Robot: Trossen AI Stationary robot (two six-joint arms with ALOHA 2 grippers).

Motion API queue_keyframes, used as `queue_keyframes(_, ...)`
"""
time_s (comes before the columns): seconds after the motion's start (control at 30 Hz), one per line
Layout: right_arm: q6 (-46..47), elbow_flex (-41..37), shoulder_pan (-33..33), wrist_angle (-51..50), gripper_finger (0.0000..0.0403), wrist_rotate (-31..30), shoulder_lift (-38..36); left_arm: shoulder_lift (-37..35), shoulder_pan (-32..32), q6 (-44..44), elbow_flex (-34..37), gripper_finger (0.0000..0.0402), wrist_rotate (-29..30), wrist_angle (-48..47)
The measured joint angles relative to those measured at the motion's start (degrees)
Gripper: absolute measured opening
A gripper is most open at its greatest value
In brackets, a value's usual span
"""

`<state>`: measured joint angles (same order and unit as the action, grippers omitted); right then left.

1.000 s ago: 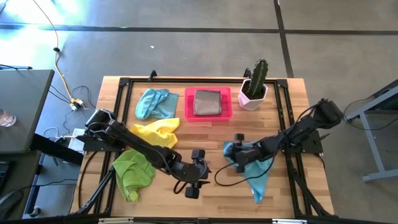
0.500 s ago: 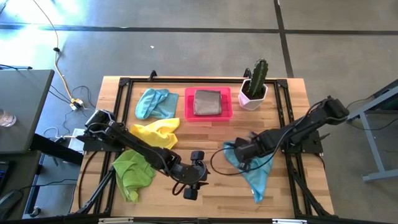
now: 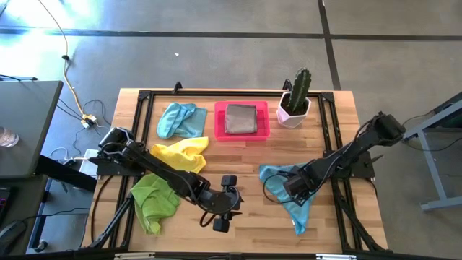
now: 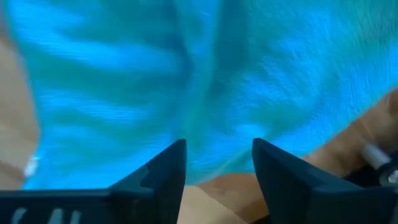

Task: Fold microfiber towels
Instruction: Fold the bottom blue microfiber cloth

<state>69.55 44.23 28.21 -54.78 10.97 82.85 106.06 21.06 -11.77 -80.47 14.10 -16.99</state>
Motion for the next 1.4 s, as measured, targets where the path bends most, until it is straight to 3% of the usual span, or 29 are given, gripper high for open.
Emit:
queue_keyframes(0.17, -1.5, -2.0, 0.0, 2.7, 0.0183, 2.3, 0.0, 0.0, 0.0, 0.0, 0.0, 0.0181, 0.2, 0.0)
queue_keyframes(0.43, -3.9, 1.3, 0.0, 3.1, 0.0183, 2.6, 0.0, 0.0, 0.0, 0.0, 0.0, 0.0181, 0.2, 0.0)
queue_keyframes(0.6, -4.0, 0.9, 1.6, 2.8, 0.0183, -1.0, 0.0, 0.0, 0.0, 0.0, 0.0, 0.0181, 0.2, 0.0)
queue_keyframes(1.0, -1.4, -1.6, 4.7, 7.2, 0.0183, -0.6, 0.0, 0.0, 0.0, 0.0, 0.0, 0.0181, 0.2, -0.4)
queue_keyframes(1.4, -2.7, -2.0, 5.3, 5.8, 0.0170, -4.8, 1.2, 0.0, 0.0, 0.2, 0.0, 0.0181, 0.2, -0.1)
